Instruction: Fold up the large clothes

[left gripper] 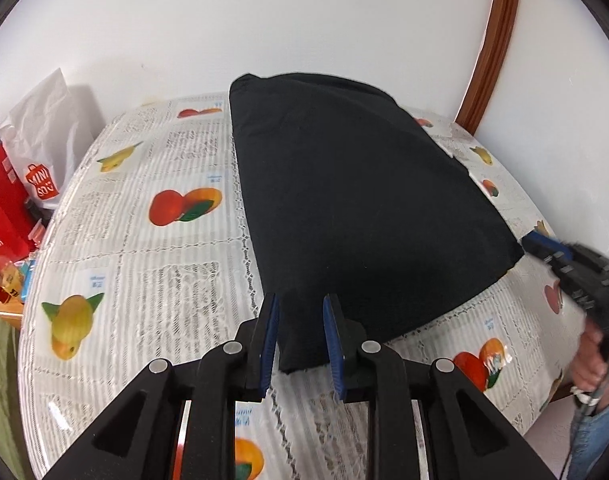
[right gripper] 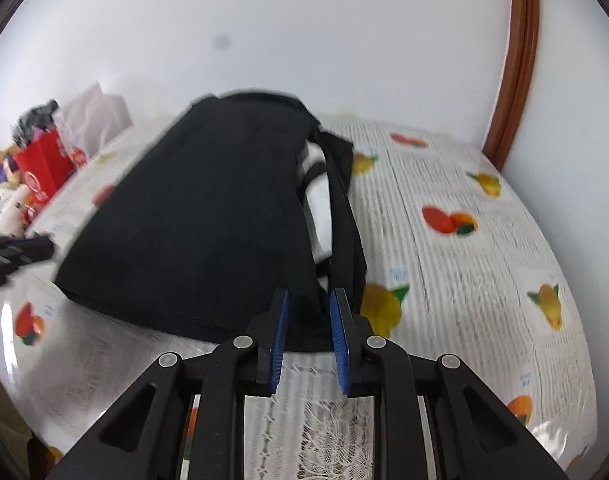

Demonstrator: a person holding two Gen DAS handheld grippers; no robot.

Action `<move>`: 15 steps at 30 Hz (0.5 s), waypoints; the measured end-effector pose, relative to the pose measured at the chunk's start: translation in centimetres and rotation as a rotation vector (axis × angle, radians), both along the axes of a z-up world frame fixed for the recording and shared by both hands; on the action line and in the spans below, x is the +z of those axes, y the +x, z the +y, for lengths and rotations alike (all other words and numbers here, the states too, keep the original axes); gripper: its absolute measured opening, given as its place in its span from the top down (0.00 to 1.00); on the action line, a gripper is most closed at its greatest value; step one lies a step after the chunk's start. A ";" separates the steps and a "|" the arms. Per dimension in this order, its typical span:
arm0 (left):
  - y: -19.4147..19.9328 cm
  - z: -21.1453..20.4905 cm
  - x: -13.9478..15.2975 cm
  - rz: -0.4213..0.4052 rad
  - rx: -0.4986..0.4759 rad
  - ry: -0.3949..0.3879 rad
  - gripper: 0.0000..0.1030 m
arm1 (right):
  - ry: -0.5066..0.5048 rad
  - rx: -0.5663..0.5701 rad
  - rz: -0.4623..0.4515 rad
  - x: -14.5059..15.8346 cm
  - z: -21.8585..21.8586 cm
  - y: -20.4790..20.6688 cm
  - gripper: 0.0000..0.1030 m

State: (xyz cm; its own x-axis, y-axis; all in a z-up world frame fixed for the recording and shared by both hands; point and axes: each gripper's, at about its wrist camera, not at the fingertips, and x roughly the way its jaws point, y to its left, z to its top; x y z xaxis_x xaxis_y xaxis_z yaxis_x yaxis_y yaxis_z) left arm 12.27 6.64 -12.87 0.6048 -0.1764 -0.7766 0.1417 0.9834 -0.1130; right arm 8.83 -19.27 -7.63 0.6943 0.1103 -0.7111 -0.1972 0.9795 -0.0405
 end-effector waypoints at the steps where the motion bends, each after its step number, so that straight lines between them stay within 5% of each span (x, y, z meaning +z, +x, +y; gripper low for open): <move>1: 0.4 -0.1 -0.4 0.013 0.002 0.005 0.79 | 0.011 0.004 -0.014 0.8 0.0 0.1 0.79; 5: 1.1 -0.3 -1.1 0.034 -0.019 0.025 0.69 | 0.024 0.001 -0.031 2.5 0.6 1.6 0.77; 9: 1.4 0.5 0.2 0.004 -0.048 -0.029 0.69 | 0.019 -0.010 -0.026 2.9 1.3 4.1 0.76; 13: 3.2 1.4 1.0 -0.011 -0.011 -0.010 0.65 | 0.039 -0.015 -0.003 2.9 2.0 7.9 0.60; 15: 4.3 1.8 1.3 -0.018 0.001 -0.004 0.63 | 0.043 -0.019 0.008 2.8 2.3 9.6 0.60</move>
